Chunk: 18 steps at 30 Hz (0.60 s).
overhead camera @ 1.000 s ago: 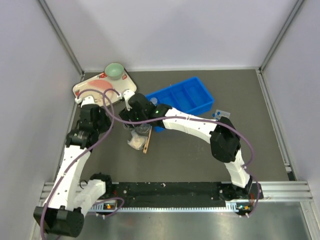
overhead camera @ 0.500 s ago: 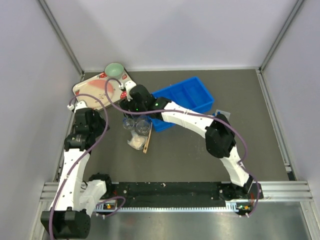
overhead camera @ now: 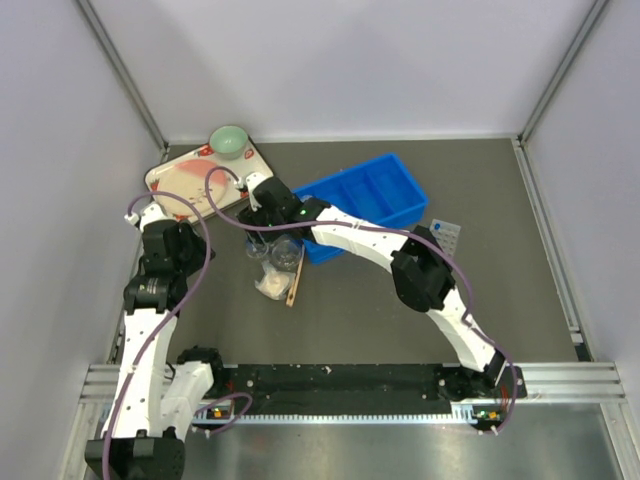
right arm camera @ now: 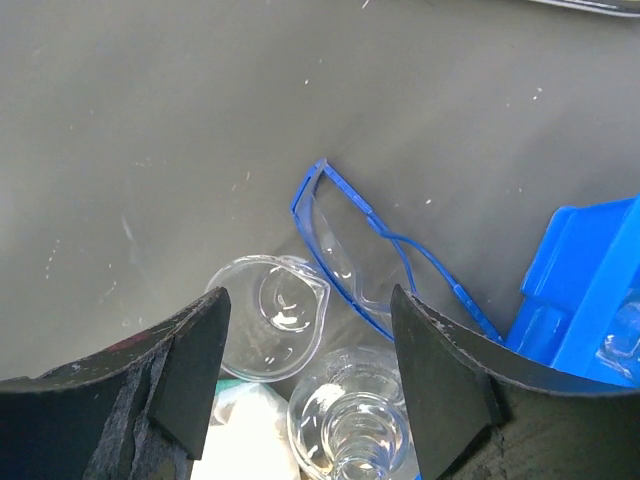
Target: Organize the chemistry lab equipment
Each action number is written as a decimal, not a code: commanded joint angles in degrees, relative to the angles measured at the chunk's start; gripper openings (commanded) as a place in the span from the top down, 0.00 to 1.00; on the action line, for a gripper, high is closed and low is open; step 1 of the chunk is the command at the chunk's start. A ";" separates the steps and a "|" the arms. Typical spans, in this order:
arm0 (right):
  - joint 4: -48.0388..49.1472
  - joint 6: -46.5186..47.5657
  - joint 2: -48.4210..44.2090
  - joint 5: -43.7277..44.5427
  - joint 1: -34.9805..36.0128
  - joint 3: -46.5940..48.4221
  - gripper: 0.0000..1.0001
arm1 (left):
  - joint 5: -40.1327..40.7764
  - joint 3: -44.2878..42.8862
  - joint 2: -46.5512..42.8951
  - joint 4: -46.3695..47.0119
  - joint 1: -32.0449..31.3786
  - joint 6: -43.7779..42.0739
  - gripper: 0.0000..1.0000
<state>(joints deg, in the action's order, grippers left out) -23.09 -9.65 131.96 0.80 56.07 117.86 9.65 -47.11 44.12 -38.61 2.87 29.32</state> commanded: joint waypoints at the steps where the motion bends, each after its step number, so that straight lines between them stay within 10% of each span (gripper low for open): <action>1: 0.86 0.07 0.66 0.08 -0.35 1.32 0.35 | -1.12 0.18 -0.17 2.93 0.29 0.65 0.38; 18: 0.68 -0.28 3.65 -0.44 -0.44 0.61 0.50 | -2.00 1.32 -0.35 3.98 0.29 0.65 0.38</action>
<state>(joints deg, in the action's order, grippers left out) -23.73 -9.63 135.55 0.75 55.94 117.80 8.36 -46.57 44.12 -38.04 2.87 29.52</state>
